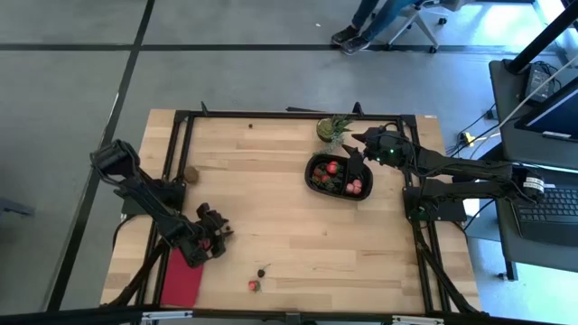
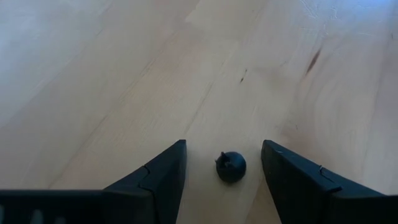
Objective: Pick and placing Produce into tupperware
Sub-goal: Put the blueberry into the of the black bin
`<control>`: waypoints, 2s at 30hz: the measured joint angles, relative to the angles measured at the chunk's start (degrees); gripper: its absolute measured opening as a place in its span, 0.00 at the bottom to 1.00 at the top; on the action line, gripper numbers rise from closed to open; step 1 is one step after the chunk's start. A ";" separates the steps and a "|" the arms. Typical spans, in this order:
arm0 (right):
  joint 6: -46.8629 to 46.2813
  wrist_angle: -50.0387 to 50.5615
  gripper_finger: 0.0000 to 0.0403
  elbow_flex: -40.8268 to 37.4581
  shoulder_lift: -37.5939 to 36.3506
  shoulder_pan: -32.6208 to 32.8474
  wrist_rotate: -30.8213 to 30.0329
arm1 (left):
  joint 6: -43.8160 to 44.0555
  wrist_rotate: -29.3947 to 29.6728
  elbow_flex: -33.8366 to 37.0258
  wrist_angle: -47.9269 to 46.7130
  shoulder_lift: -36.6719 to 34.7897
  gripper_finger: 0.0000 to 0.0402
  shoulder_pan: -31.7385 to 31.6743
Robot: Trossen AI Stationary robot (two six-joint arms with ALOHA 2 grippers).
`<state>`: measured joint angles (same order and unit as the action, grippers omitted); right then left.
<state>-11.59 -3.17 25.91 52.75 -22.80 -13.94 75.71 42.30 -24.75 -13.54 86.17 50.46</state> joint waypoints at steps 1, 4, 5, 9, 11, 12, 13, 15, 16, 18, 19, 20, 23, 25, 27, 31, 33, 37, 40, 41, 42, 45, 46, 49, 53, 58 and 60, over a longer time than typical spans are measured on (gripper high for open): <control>0.04 0.00 0.66 0.00 0.00 0.00 -0.01 | 0.01 -0.24 0.00 -0.01 -0.22 0.49 0.12; 0.06 0.01 0.66 0.00 0.00 -0.01 -0.01 | 0.17 -1.60 0.02 -0.38 -1.46 0.46 0.57; 0.06 0.01 0.66 0.00 0.00 0.01 -0.01 | 0.21 -2.16 0.02 -0.62 -1.95 0.45 0.59; 0.06 0.01 0.66 0.00 0.00 0.00 -0.01 | 0.38 -3.46 -0.01 -1.88 -2.89 0.40 0.50; 0.07 0.03 0.66 0.00 0.00 0.01 -0.01 | 0.47 -3.48 -0.04 -2.14 -2.91 0.38 0.43; 0.07 0.05 0.66 0.00 0.00 0.01 0.00 | 0.47 -3.35 -0.04 -2.19 -2.91 0.37 0.37; 0.09 0.14 0.66 0.00 0.00 -0.01 -0.01 | 0.55 -3.21 -0.04 -2.15 -2.91 0.36 0.19; 0.09 0.33 0.66 0.00 0.00 0.00 0.00 | 0.62 -3.03 -0.04 -2.10 -2.91 0.34 -0.01; 0.09 0.34 0.66 0.00 0.00 0.00 -0.01 | 0.60 -3.05 -0.04 -2.12 -2.91 0.33 -0.16; 0.14 0.37 0.66 0.00 0.00 0.01 0.01 | 0.60 -3.07 -0.04 -2.12 -2.93 0.32 -0.49; 0.20 0.45 0.66 0.00 0.00 0.01 -0.01 | 0.60 -3.07 -0.04 -2.12 -2.93 0.32 -0.61; 0.24 0.49 0.66 0.00 0.00 -0.01 -0.01 | 0.60 -3.04 -0.04 -2.14 -2.93 0.31 -0.65; 0.28 0.48 0.66 0.00 0.00 0.01 0.00 | 0.67 -2.95 -0.04 -2.21 -2.93 0.29 -0.75; 0.28 0.48 0.66 0.00 0.00 0.00 -0.01 | 0.67 -2.85 -0.02 -2.25 -2.93 0.28 -0.75; 0.28 0.47 0.66 0.00 0.00 0.01 -0.01 | 0.69 -2.77 0.00 -2.26 -2.93 0.27 -0.77; 0.30 0.48 0.66 0.00 0.00 0.00 -0.01 | 0.76 -1.95 0.04 -1.97 -2.89 0.25 -0.79; 0.28 0.47 0.66 0.00 0.00 0.00 0.00 | 0.84 -1.83 0.07 -1.73 -2.88 0.23 -0.79; 0.31 0.47 0.66 0.00 0.00 0.01 0.01 | 0.82 -1.76 0.07 -1.45 -2.87 0.21 -0.83; 0.31 0.47 0.66 0.00 0.00 0.00 -0.01 | 0.80 -1.66 0.07 -1.36 -2.87 0.18 -0.85; 0.31 0.47 0.66 0.00 0.00 0.00 0.00 | 0.80 -1.59 0.07 -1.32 -2.87 0.18 -0.85; 0.31 0.47 0.66 0.00 0.00 0.01 -0.01 | 0.79 -1.57 0.07 -1.26 -2.87 0.17 -0.85; 0.31 0.47 0.66 0.00 0.00 0.01 -0.01 | 0.73 -1.54 0.07 -1.22 -2.89 0.14 -0.83; 0.31 0.47 0.66 0.00 0.00 0.01 -0.01 | 0.71 -1.50 0.07 -1.22 -2.89 0.13 -0.83; 0.31 0.47 0.66 0.00 0.00 0.01 -0.01 | 0.69 -1.42 0.07 -1.22 -2.89 0.11 -0.83; 0.31 0.47 0.66 0.00 0.00 0.01 -0.01 | 0.65 -1.37 0.07 -1.25 -2.89 0.12 -0.83; 0.31 0.47 0.66 0.00 0.00 0.01 -0.01 | 0.63 -1.41 0.07 -1.27 -2.89 0.13 -0.83; 0.31 0.47 0.66 0.00 0.00 -0.01 -0.01 | 0.63 -1.39 0.07 -1.29 -2.89 0.12 -0.83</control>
<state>-11.29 -2.70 25.91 52.75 -22.81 -13.96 76.34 40.91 -24.69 -14.83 83.29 49.63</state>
